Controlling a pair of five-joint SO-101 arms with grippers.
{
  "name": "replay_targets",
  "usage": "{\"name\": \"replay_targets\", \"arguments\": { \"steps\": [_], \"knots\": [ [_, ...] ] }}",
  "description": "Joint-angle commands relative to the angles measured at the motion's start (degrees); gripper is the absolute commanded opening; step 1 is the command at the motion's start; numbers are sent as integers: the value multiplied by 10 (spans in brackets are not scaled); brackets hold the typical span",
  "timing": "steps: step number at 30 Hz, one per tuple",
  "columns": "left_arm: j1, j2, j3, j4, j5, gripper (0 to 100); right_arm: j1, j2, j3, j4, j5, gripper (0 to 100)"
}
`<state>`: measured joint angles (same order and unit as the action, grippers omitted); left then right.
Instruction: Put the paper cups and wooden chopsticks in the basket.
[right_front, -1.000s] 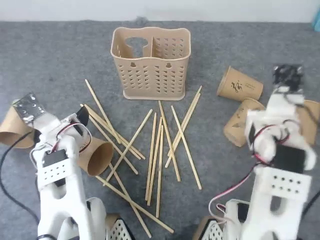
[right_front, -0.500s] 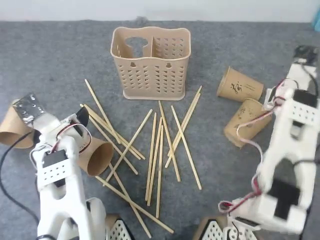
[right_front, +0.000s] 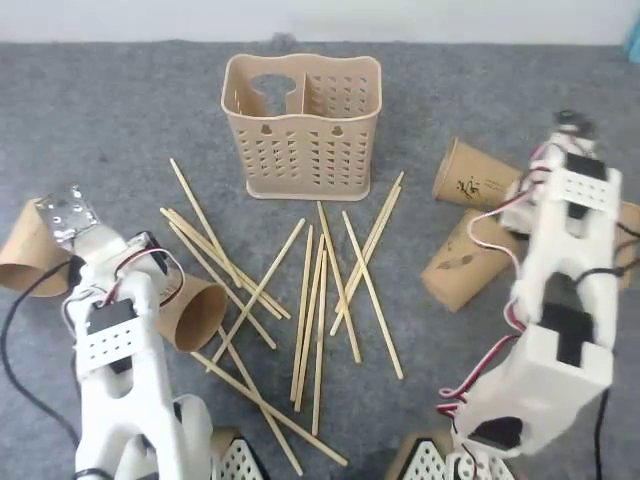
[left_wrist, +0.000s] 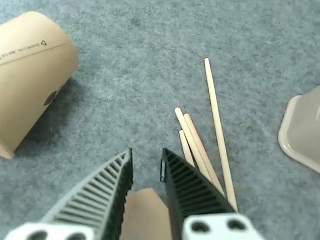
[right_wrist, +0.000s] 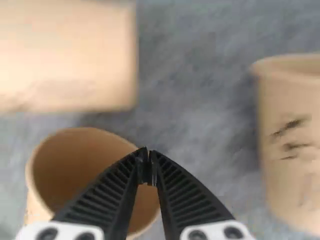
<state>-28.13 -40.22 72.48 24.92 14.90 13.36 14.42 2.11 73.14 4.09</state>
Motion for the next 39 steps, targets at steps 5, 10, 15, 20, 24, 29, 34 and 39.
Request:
{"name": "replay_targets", "arguments": {
  "steps": [5,10,15,20,24,29,34,39],
  "knots": [
    [4,-20,-5,-16,-6,77,-123,-145,-20,193,5,9],
    [3,-20,-5,-15,-7,77,-216,-251,64,228,-2,9],
    [3,-20,-4,-15,-7,77,-310,-394,170,227,-27,9],
    [3,-20,-2,-14,-8,77,-280,-525,221,199,-25,10],
    [3,-20,-2,-14,-8,77,-199,-589,225,175,-18,78],
    [3,-20,-2,-14,-8,77,-171,-585,275,173,28,169],
    [3,-20,-2,-14,-8,77,-170,-564,363,80,28,169],
    [3,-20,-2,-13,-8,77,-169,-530,425,-14,28,145]
  ]
}}
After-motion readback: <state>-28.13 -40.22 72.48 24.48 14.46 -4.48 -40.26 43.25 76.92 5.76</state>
